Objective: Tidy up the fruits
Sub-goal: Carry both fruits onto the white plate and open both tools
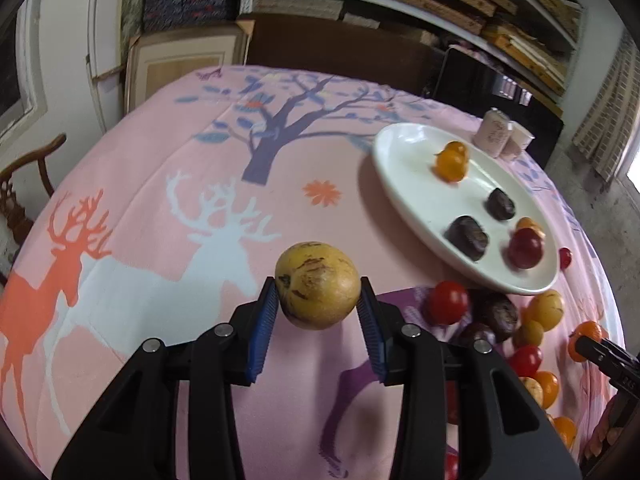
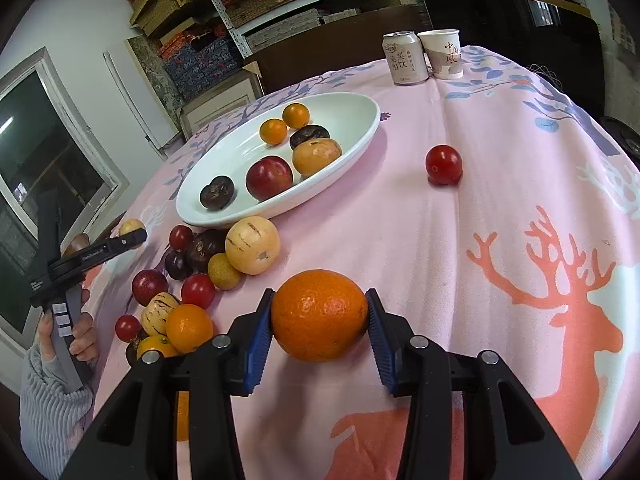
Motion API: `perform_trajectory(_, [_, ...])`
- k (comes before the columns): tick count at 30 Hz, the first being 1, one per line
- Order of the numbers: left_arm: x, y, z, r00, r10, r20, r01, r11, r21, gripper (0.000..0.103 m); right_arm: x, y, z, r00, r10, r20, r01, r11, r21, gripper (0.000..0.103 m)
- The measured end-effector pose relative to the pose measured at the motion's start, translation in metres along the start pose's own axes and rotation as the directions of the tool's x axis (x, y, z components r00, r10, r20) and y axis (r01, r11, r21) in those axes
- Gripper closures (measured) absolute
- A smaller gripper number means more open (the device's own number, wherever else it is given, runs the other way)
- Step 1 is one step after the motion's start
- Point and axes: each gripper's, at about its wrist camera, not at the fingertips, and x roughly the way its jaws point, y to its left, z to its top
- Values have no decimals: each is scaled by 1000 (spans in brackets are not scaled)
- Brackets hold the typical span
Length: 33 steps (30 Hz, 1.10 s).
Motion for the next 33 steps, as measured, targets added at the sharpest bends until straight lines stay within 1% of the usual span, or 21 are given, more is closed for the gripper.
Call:
perform_trajectory(4, [-10, -17, 0, 1000, -18, 20, 18, 999, 35, 64, -1, -1, 2, 1000, 19, 11, -19, 1000, 12, 58])
perform_trajectory(6, [-15, -29, 6, 999, -37, 31, 35, 998, 54, 64, 0, -1, 7, 999, 52, 9, -53, 998, 26, 58])
perform_trajectory(8, [-19, -44, 19, 997, -66, 39, 63, 995, 75, 64, 0, 5, 20, 998, 65, 12, -65, 998, 14, 58])
perform_trajectory(11, [-17, -69, 43, 996, -71, 56, 64, 992, 108, 64, 0, 20, 54, 997, 51, 51, -50, 999, -22, 58])
perform_trajectory(12, [-14, -75, 51, 995, -72, 63, 65, 991, 114, 63, 4, 27, 71, 997, 50, 62, -48, 998, -33, 58])
perform_trajectory(15, [7, -95, 73, 996, -59, 67, 51, 991, 124, 63, 22, 42, 101, 997, 44, 70, -40, 997, -59, 58])
perform_trajectory(17, [26, -100, 81, 998, -48, 48, 42, 993, 114, 63, 39, 51, 117, 997, 49, 56, -45, 996, -72, 58])
perform_trajectory(19, [45, -100, 85, 999, -40, 21, 38, 994, 98, 63, 61, 59, 129, 999, 35, 37, -31, 995, -94, 58])
perform_trajectory(20, [55, -98, 86, 999, -44, -1, 44, 995, 87, 63, 73, 62, 134, 999, 23, 26, -20, 994, -107, 58])
perform_trajectory(22, [70, -93, 85, 998, -49, -37, 52, 995, 88, 63, 87, 65, 137, 999, 33, 15, -31, 993, -110, 57])
perform_trajectory(23, [73, -91, 84, 998, -52, -47, 56, 994, 92, 63, 92, 63, 137, 998, 61, 16, -59, 993, -104, 52])
perform_trajectory(24, [77, -89, 83, 997, -57, -56, 62, 994, 91, 62, 92, 63, 134, 997, 75, 23, -72, 992, -99, 33])
perform_trajectory(25, [77, -87, 83, 996, -70, -57, 74, 994, 82, 56, 90, 62, 133, 997, 68, 34, -64, 993, -99, 27])
perform_trajectory(26, [76, -85, 83, 995, -82, -51, 86, 994, 71, 52, 88, 61, 133, 997, 53, 46, -48, 993, -105, 27])
perform_trajectory(27, [73, -83, 85, 995, -94, -40, 96, 994, 58, 44, 80, 58, 135, 996, 45, 74, -36, 993, -108, 27])
perform_trajectory(28, [70, -82, 86, 994, -101, -30, 102, 994, 50, 39, 74, 56, 134, 994, 51, 93, -41, 994, -102, 27])
perform_trajectory(30, [59, -81, 87, 994, -109, -7, 109, 993, 49, 39, 58, 48, 135, 989, 75, 130, -67, 995, -71, 24])
perform_trajectory(32, [47, -79, 86, 994, -104, 13, 103, 993, 51, 38, 44, 39, 134, 984, 80, 162, -74, 996, -40, 18])
perform_trajectory(33, [41, -77, 84, 995, -100, 20, 99, 994, 53, 36, 35, 31, 131, 980, 77, 185, -75, 997, -21, 15])
